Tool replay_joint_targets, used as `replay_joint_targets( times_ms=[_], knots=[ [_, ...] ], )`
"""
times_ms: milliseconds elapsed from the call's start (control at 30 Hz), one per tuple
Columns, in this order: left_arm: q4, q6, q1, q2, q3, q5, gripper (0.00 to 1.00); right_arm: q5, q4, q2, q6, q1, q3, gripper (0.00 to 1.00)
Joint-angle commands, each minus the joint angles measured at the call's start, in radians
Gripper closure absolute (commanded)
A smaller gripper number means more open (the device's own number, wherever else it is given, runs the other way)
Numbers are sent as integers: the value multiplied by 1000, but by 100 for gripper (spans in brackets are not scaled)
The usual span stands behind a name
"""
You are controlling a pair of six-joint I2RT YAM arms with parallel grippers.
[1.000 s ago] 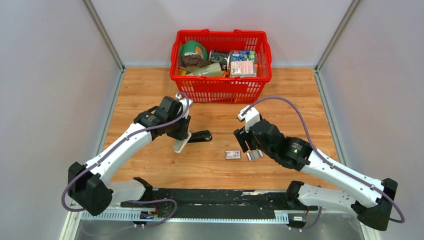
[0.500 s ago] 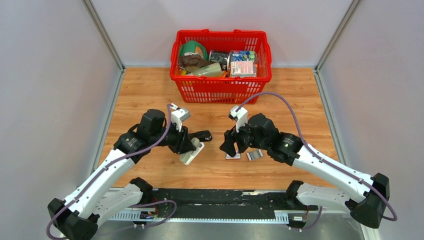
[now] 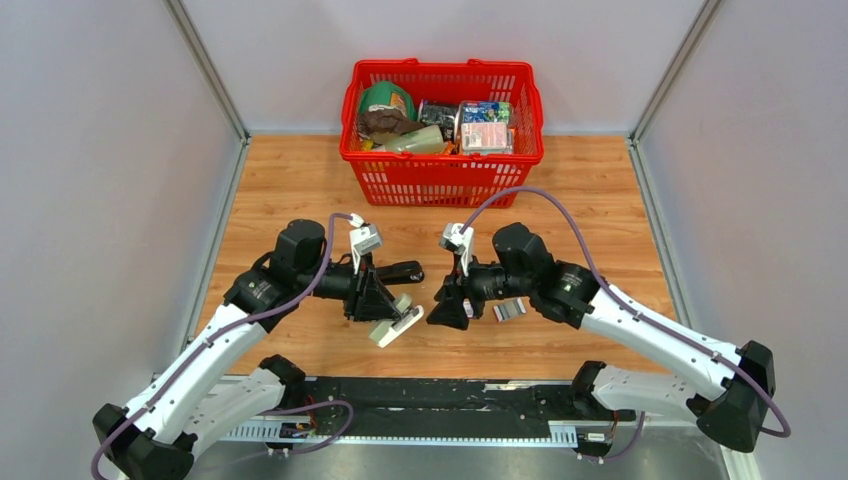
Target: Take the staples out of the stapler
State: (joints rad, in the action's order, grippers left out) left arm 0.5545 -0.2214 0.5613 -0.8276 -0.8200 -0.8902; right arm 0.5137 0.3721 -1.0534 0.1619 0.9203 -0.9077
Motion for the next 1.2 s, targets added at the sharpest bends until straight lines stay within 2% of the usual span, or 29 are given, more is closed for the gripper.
replay_joint_targets(
  times_ms=[0, 200, 500, 1167],
  knots=[
    [-53, 27, 2, -2, 2, -130, 100, 117, -56, -14, -35, -1, -65, 40],
    [-67, 28, 3, 13, 21, -147, 100, 195, -96, -45, -22, 9, -89, 41],
    [-84, 27, 3, 24, 32, -162, 100, 194, -128, -100, -22, 37, -103, 42],
    [-94, 22, 3, 35, 39, -170, 100, 213, -173, -135, 5, 63, -109, 58]
  ],
)
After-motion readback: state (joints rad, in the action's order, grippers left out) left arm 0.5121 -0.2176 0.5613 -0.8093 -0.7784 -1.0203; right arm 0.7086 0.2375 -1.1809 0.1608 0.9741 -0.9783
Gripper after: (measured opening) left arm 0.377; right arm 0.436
